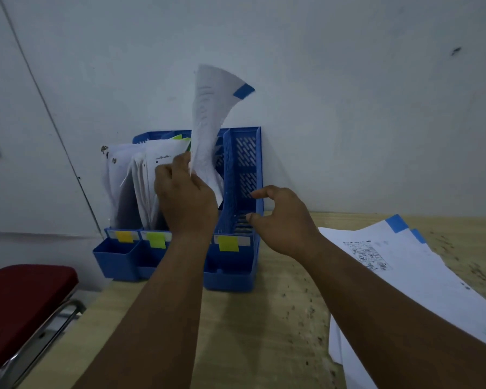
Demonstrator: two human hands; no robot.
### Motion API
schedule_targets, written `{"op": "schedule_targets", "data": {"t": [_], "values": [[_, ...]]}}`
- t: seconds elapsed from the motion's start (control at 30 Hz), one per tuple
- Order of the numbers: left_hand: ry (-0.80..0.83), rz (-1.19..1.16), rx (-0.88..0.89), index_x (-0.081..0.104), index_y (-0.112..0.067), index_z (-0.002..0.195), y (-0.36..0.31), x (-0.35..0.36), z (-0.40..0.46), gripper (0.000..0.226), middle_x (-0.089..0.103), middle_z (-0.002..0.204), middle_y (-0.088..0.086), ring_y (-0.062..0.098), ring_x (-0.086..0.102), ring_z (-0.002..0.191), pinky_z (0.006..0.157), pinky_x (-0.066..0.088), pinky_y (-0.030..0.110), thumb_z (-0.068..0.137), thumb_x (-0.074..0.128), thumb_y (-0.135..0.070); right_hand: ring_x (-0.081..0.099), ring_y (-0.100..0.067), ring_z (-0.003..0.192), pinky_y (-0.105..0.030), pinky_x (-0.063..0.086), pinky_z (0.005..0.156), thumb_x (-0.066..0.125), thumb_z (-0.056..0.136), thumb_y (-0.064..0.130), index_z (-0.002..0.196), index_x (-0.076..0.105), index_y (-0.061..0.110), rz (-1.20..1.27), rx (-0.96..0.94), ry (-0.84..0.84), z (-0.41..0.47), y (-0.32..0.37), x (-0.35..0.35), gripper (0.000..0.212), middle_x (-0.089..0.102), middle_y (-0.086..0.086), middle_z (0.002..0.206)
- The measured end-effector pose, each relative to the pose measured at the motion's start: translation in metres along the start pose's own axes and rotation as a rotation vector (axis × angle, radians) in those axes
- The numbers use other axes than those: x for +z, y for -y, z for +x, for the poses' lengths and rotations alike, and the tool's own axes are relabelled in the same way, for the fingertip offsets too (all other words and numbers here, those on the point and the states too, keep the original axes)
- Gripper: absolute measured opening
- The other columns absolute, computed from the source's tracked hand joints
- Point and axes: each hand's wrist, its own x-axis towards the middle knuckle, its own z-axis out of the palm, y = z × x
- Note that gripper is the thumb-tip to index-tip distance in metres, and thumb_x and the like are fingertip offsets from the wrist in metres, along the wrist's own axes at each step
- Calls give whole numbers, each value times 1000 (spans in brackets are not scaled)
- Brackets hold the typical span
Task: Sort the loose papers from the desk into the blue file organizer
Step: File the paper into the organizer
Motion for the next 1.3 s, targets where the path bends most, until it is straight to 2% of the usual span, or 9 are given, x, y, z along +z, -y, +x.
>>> {"op": "schedule_targets", "data": {"t": [0.2, 0.33, 0.47, 0.57, 0.73, 0.97, 1.07, 1.17, 1.3], "values": [[117, -1, -112, 60, -14, 98, 26, 13, -6, 2, 63, 97, 6, 27, 59, 90, 71, 41, 33, 97, 60, -15, 48, -11, 126, -20, 34, 96, 74, 87, 31, 129, 60, 32, -8, 14, -19, 3, -5, -3, 44, 51, 4, 137], [198, 86, -220, 60, -17, 84, 42, 13, -7, 15, 62, 81, 3, 24, 57, 74, 62, 38, 30, 96, 63, -24, 48, -10, 125, -19, 33, 93, 73, 87, 30, 129, 60, 31, -10, 14, -21, 3, -6, -5, 43, 52, 5, 136], [326, 185, -226, 60, -16, 77, 52, 9, -4, 26, 64, 80, 6, 26, 59, 73, 58, 40, 31, 97, 55, -31, 48, -8, 123, -19, 33, 93, 73, 88, 29, 128, 61, 31, -11, 15, -25, 4, -7, -6, 42, 52, 6, 137], [342, 245, -192, 60, -13, 81, 46, 3, -2, 31, 61, 81, 6, 27, 56, 75, 61, 40, 32, 99, 47, -33, 45, -2, 115, -19, 33, 92, 73, 88, 30, 126, 61, 32, -10, 15, -24, 4, -8, -6, 41, 52, 6, 136], [177, 223, -99, 59, -10, 79, 42, -3, -2, 33, 58, 75, 7, 26, 54, 70, 60, 38, 32, 104, 48, -29, 45, -2, 114, -18, 33, 91, 73, 88, 30, 126, 61, 32, -19, 12, -23, 1, -9, -6, 40, 52, 6, 135], [318, 264, -202, 68, 0, 76, 67, -3, -2, 26, 63, 74, 12, 27, 62, 72, 56, 39, 26, 97, 60, -14, 47, -4, 115, -19, 34, 90, 73, 88, 30, 126, 61, 33, -27, 23, -30, -4, -9, -8, 40, 53, 7, 134], [198, 210, -121, 60, -8, 68, 62, -6, -7, 36, 54, 61, 1, 16, 54, 58, 48, 28, 19, 99, 59, -25, 43, 0, 108, -18, 34, 89, 73, 88, 30, 127, 61, 33, -30, 23, -33, -5, -10, -10, 41, 52, 7, 134], [114, 204, -97, 63, -9, 69, 58, -6, -10, 43, 56, 61, 2, 12, 50, 53, 47, 37, 22, 103, 54, -33, 42, 0, 108, -19, 34, 88, 73, 88, 30, 127, 60, 34, -36, 28, -34, -6, -11, -11, 42, 52, 7, 135], [238, 392, -129, 76, -11, 78, 65, -8, -8, 38, 65, 72, 7, 23, 57, 62, 52, 43, 29, 101, 56, -35, 48, -5, 116, -20, 36, 88, 74, 88, 29, 128, 60, 34, -41, 40, -35, -9, -11, -10, 42, 52, 7, 137]]}}
